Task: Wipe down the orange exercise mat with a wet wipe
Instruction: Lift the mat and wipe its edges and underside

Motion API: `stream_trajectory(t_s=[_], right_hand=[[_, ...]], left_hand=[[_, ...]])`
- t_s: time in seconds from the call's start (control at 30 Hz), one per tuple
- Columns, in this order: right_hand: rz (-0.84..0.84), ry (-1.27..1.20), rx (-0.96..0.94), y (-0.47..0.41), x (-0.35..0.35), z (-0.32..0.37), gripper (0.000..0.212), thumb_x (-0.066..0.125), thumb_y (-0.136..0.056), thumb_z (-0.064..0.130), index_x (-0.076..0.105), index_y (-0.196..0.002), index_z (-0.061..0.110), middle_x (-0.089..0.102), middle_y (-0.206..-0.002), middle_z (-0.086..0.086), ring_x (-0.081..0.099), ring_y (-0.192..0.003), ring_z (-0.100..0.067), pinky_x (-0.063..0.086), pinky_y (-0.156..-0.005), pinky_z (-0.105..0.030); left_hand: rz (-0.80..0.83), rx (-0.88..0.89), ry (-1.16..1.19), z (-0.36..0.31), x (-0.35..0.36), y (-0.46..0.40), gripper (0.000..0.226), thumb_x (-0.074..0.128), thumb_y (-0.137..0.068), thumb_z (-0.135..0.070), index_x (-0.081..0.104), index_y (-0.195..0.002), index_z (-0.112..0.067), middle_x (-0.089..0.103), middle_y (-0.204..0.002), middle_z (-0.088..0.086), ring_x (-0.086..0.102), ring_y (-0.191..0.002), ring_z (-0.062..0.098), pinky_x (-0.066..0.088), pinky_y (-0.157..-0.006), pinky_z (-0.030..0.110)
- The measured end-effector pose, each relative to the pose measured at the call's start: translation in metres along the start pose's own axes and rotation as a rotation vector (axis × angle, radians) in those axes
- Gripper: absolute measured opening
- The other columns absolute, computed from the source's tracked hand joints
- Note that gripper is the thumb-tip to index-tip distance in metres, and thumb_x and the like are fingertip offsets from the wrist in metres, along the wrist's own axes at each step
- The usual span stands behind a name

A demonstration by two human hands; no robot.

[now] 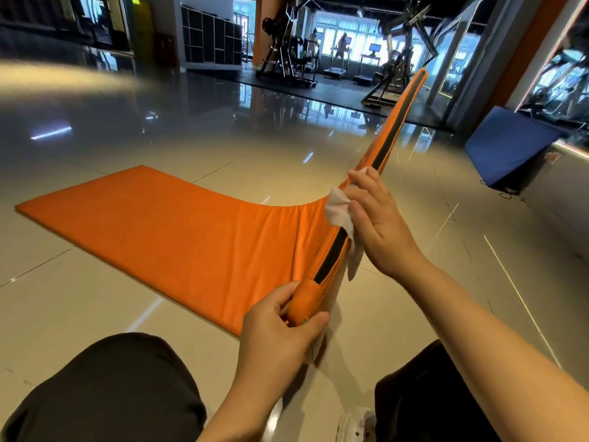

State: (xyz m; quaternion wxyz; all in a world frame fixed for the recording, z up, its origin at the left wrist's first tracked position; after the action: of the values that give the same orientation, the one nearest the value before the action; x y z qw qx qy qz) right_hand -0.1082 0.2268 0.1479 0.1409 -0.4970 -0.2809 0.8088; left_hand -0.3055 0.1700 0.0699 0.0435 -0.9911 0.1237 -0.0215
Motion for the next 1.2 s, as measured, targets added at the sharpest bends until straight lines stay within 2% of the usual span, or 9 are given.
stream_trajectory(t_s=[0.1,0.3,0.47,0.53,0.7,0.8,0.93,1.03,1.2], right_hand=[[0.045,-0.023,-0.018,0.024,0.019,0.017,0.049,0.031,-0.099,0.039,0.059,-0.129,0.011,0.035,-0.151,0.003,0.011,-0.149,-0.013,0.003,-0.115,-0.01],[0.239,-0.13,-0.067,0.076,0.06,0.029,0.04,0.036,-0.1,0.039,0.061,-0.126,0.02,0.039,-0.152,-0.001,0.011,-0.15,-0.012,0.013,-0.12,-0.032],[0.217,-0.115,-0.007,0.071,0.06,0.003,0.041,0.039,-0.098,0.032,0.069,-0.112,0.008,0.055,-0.136,-0.011,0.002,-0.132,0.025,0.006,-0.115,-0.021],[0.254,-0.093,0.05,0.075,0.058,-0.008,0.038,0.041,-0.097,0.027,0.069,-0.114,0.008,0.056,-0.136,-0.009,0.004,-0.135,0.017,0.001,-0.114,-0.015],[0.226,-0.091,0.15,0.089,0.053,-0.015,0.046,0.039,-0.092,0.054,0.069,-0.106,0.021,0.05,-0.138,0.007,0.009,-0.146,-0.003,0.014,-0.118,-0.034],[0.222,-0.096,0.146,0.088,0.047,-0.013,0.045,0.042,-0.09,0.055,0.068,-0.104,0.021,0.05,-0.137,0.009,0.012,-0.147,-0.006,0.016,-0.117,-0.036],[0.216,-0.11,0.221,0.072,0.028,-0.018,0.024,0.055,-0.096,0.044,0.07,-0.097,0.025,0.046,-0.145,0.007,0.016,-0.147,-0.008,0.019,-0.118,-0.04],[0.164,-0.063,0.279,0.061,0.014,-0.029,0.018,0.052,-0.1,0.029,0.069,-0.107,0.027,0.037,-0.154,0.003,0.017,-0.148,-0.014,0.02,-0.116,-0.039],[0.107,-0.034,0.328,0.073,0.01,-0.034,0.037,0.037,-0.093,0.054,0.054,-0.125,0.044,0.024,-0.158,0.013,0.005,-0.149,-0.008,0.009,-0.112,-0.029]], left_hand=[[-0.038,-0.035,0.035,0.007,0.005,-0.004,0.038,0.087,-0.071,-0.014,0.071,-0.103,-0.028,0.075,-0.087,-0.012,0.069,-0.083,0.009,0.056,-0.078,0.03],[-0.166,-0.075,0.023,0.042,0.013,-0.02,0.04,0.077,-0.073,-0.009,0.064,-0.099,-0.036,0.073,-0.085,-0.015,0.068,-0.083,0.002,0.056,-0.074,0.026],[-0.098,-0.095,-0.13,0.08,0.039,-0.02,0.023,0.077,-0.08,-0.009,0.068,-0.097,-0.02,0.067,-0.081,-0.018,0.059,-0.078,-0.015,0.044,-0.067,0.009],[-0.086,-0.079,-0.184,0.084,0.048,-0.021,0.012,0.076,-0.083,-0.012,0.069,-0.09,-0.02,0.064,-0.074,-0.02,0.058,-0.076,-0.014,0.042,-0.064,0.012],[-0.101,-0.085,-0.202,0.082,0.057,-0.018,0.036,0.068,-0.082,-0.003,0.056,-0.069,-0.034,0.066,-0.071,-0.018,0.064,-0.075,0.004,0.051,-0.071,0.028],[-0.112,-0.055,-0.216,0.078,0.059,-0.017,0.04,0.068,-0.083,-0.003,0.056,-0.073,-0.04,0.064,-0.069,-0.021,0.064,-0.076,-0.001,0.05,-0.07,0.022],[-0.121,0.019,-0.237,0.073,0.064,-0.021,0.012,0.075,-0.083,-0.013,0.069,-0.083,-0.023,0.069,-0.075,-0.013,0.066,-0.077,0.007,0.05,-0.069,0.029],[-0.151,0.05,-0.221,0.072,0.07,-0.021,0.012,0.079,-0.081,-0.016,0.074,-0.092,-0.018,0.071,-0.079,-0.01,0.069,-0.076,0.011,0.052,-0.07,0.028],[-0.132,0.071,-0.192,0.07,0.075,-0.023,0.018,0.079,-0.081,-0.013,0.076,-0.099,-0.015,0.073,-0.087,-0.005,0.068,-0.078,0.008,0.054,-0.074,0.025]])
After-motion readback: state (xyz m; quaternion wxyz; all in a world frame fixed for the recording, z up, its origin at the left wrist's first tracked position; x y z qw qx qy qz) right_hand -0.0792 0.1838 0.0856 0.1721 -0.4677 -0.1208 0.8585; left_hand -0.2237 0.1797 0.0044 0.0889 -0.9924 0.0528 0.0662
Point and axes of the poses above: each hand's wrist, its own y-axis away from the middle knuckle, its own x-axis out of the palm, z = x × y, the point moved 2 cm from there along -y, towards the middle knuckle
